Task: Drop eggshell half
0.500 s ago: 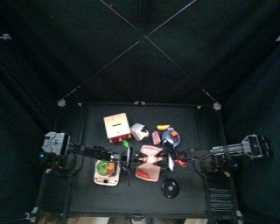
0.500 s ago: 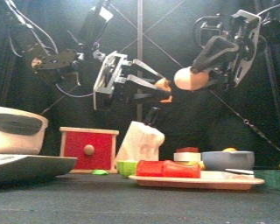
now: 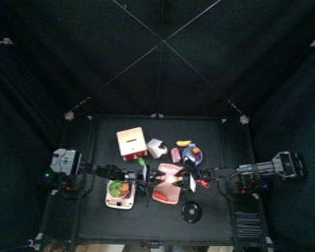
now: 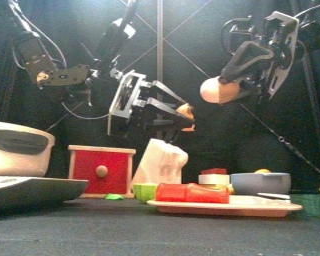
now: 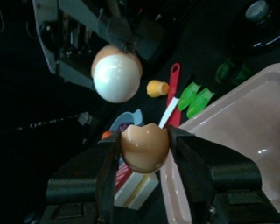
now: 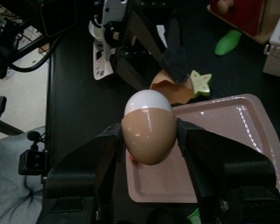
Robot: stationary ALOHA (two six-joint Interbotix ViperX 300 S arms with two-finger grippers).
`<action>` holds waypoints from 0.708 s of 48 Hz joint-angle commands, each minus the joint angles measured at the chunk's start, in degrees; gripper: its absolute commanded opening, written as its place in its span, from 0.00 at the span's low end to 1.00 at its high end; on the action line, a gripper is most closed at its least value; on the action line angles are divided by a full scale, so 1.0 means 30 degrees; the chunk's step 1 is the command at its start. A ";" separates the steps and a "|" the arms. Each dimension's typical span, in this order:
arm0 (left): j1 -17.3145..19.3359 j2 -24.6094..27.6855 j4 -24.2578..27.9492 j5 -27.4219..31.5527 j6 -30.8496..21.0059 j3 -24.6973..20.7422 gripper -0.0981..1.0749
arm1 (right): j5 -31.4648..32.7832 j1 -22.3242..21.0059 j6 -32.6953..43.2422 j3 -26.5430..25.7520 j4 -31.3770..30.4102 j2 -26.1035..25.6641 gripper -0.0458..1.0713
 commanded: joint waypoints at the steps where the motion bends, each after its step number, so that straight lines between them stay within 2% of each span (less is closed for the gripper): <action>1: -0.0117 -0.0205 -0.0791 -0.0059 -0.0059 -0.0234 0.58 | -0.0029 -0.0059 -0.0029 -0.0176 0.0000 -0.0234 0.47; 7: -0.0469 -0.0557 -0.2227 0.0029 -0.0059 -0.0088 0.58 | 0.0117 -0.0059 -0.0029 -0.0176 0.0000 -0.0205 0.47; 12: -0.0762 -0.0996 -0.4219 0.0498 -0.0059 0.0234 0.57 | 0.0205 -0.0088 -0.0029 -0.0176 0.0000 -0.0117 0.47; 22: -0.1729 -0.2197 -0.8203 0.3076 0.0088 0.1143 0.57 | 0.0293 -0.0059 0.0000 -0.0234 0.0000 0.0146 0.47; 34: -0.2314 -0.2578 -0.9053 0.6328 0.0059 0.1699 0.57 | 0.0293 -0.0059 0.0000 -0.0381 0.0000 0.0557 0.47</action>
